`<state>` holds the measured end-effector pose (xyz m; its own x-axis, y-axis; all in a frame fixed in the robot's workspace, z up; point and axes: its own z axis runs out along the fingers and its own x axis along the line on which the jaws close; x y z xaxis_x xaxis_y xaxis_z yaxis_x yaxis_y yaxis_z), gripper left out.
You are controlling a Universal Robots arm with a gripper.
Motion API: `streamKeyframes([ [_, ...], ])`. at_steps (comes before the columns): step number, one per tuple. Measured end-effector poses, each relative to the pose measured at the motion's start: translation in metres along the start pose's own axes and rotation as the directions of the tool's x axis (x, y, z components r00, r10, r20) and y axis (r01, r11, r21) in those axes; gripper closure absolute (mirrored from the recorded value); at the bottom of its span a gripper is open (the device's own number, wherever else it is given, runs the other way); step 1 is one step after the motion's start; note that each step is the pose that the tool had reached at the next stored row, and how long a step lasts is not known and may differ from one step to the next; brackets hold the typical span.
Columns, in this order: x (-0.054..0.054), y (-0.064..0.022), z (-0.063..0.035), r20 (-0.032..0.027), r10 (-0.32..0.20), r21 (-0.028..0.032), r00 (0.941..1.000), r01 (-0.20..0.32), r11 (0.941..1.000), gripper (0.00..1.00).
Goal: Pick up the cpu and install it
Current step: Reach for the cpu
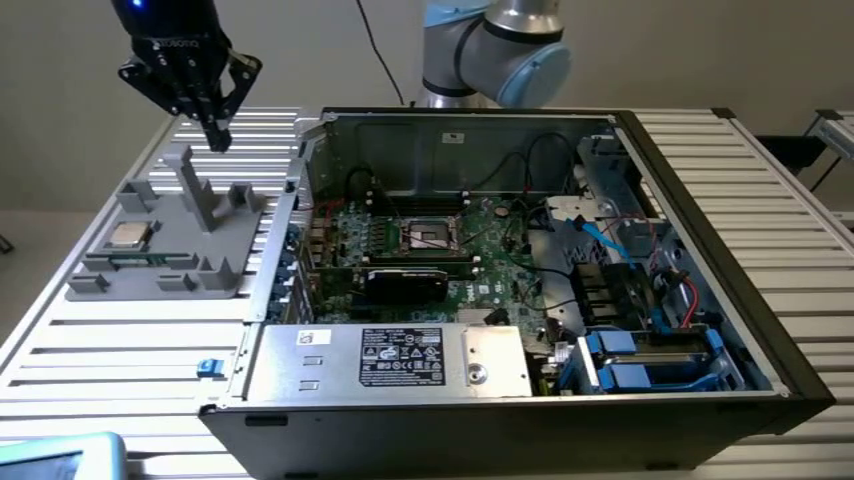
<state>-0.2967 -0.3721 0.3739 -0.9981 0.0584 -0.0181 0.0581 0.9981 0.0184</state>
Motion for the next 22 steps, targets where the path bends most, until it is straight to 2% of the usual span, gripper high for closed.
streamKeyframes([
  [3,0.014,0.0002,0.0006,-0.0014,0.0,0.0001,1.0,0.0,1.0,0.88],
  [12,0.055,0.003,0.0005,-0.0106,-0.001,0.0007,0.9999,0.001,1.0,0.88],
  [22,0.1,0.0166,0.0005,-0.0109,-0.001,0.0013,0.9999,0.001,1.0,0.88],
])
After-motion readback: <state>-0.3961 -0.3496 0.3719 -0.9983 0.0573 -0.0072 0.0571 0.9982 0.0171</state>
